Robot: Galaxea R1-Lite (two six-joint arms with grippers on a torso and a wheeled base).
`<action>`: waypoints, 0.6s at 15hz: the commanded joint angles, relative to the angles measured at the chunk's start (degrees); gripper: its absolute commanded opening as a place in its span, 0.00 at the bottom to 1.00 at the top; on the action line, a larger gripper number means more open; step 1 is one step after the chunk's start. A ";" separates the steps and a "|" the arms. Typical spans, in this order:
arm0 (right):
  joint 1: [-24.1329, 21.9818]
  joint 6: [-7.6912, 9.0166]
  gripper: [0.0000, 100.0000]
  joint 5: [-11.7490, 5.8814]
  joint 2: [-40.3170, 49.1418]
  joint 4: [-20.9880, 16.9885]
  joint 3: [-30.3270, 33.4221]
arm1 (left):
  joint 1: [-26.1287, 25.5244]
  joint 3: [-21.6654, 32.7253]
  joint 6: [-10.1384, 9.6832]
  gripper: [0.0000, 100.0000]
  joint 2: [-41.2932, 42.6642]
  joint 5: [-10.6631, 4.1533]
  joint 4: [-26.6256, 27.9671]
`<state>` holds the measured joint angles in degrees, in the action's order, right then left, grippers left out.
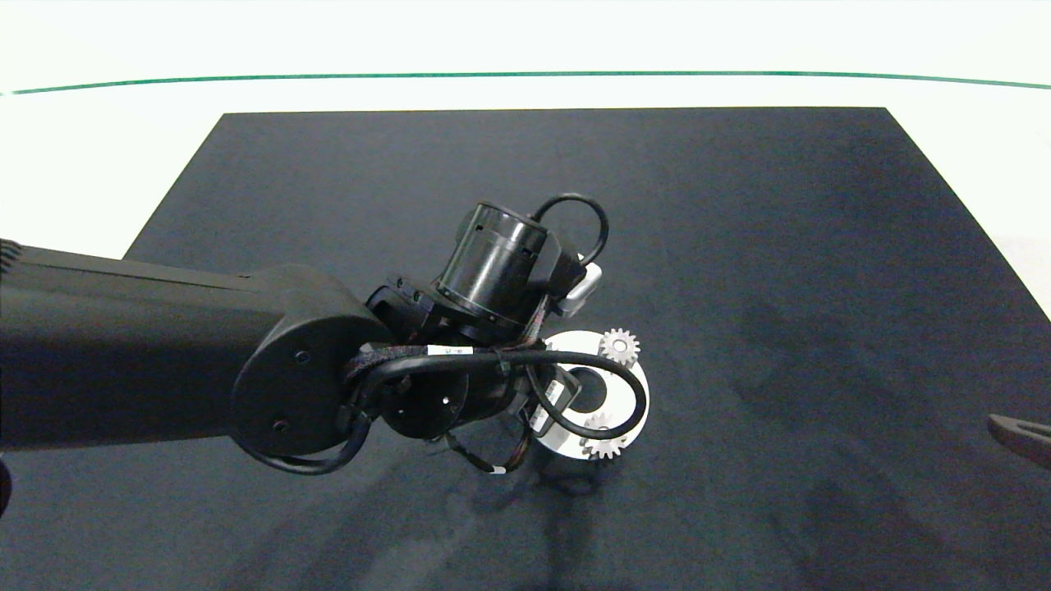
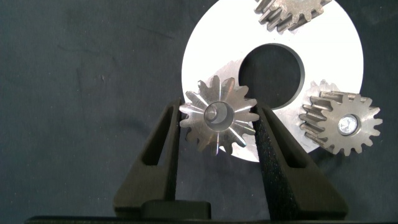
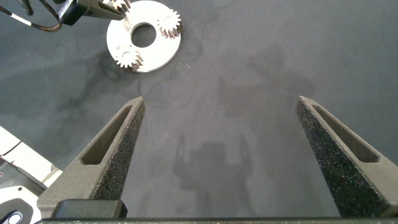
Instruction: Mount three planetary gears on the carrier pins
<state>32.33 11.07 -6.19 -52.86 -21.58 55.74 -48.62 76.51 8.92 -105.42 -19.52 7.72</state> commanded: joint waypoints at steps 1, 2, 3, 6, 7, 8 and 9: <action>0.01 0.18 1.00 -0.05 -0.05 -0.13 -0.01 | 0.19 -0.04 0.04 0.00 -0.04 0.80 0.02; 0.01 0.18 1.00 -0.05 -0.05 -0.13 -0.01 | 0.19 -0.22 0.04 0.00 -0.04 1.24 -0.07; 0.01 0.27 1.00 -0.05 0.04 -0.13 -0.01 | 0.28 -0.22 0.04 0.00 -0.04 1.41 -0.07; 0.01 0.27 1.00 -0.05 0.04 -0.13 -0.10 | 0.36 -0.22 0.04 0.00 -0.04 1.85 -0.07; 0.01 0.27 1.00 -0.05 0.04 -0.13 -0.10 | 0.72 -0.13 0.04 0.00 -0.04 1.85 -0.07; 0.01 0.27 1.00 -0.05 0.04 -0.13 -0.10 | 1.51 -0.13 0.13 0.00 -0.04 1.85 -0.16; 0.01 0.27 1.00 -0.05 -0.05 -0.13 -0.10 | 1.77 -0.13 0.22 0.00 0.04 1.85 -0.60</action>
<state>32.33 11.26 -6.22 -52.83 -21.60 55.65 -47.18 76.35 9.06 -105.42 -17.60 7.05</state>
